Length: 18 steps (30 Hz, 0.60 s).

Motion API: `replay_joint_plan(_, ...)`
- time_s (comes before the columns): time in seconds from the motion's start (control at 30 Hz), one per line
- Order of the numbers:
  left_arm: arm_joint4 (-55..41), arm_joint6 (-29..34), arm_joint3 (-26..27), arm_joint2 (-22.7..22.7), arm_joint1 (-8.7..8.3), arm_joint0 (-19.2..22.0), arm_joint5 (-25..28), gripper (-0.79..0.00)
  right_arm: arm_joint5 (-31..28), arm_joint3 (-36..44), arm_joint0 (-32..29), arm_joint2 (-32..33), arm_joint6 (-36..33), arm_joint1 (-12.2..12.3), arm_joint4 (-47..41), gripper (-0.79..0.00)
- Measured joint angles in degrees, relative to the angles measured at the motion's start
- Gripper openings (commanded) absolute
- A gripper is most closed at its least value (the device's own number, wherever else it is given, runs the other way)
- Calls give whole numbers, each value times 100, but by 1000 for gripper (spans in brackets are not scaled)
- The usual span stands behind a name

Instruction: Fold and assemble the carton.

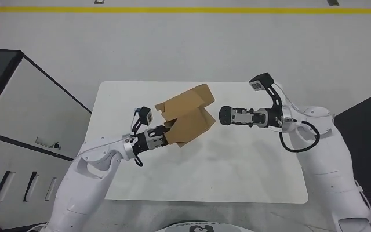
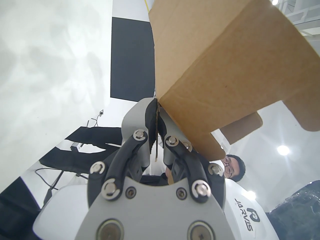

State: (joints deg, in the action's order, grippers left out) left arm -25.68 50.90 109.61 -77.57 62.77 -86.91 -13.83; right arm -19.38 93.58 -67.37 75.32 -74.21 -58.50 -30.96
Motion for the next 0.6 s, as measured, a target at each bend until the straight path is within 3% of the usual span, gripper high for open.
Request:
replay_joint_plan(0.1, 2, -13, 33, 13, -9, 28, -41, -785, -73, -177, 184, -196, 45, -37, 26, -3)
replay_joint_plan(0.4, 58, -99, 63, 72, -32, 80, -93, -785, -242, -611, 614, -692, 109, -141, 35, -111)
replay_joint_plan(0.6, -7, -122, 89, 94, -44, 120, -102, -785, -327, -847, 796, -920, 131, -192, 103, -108)
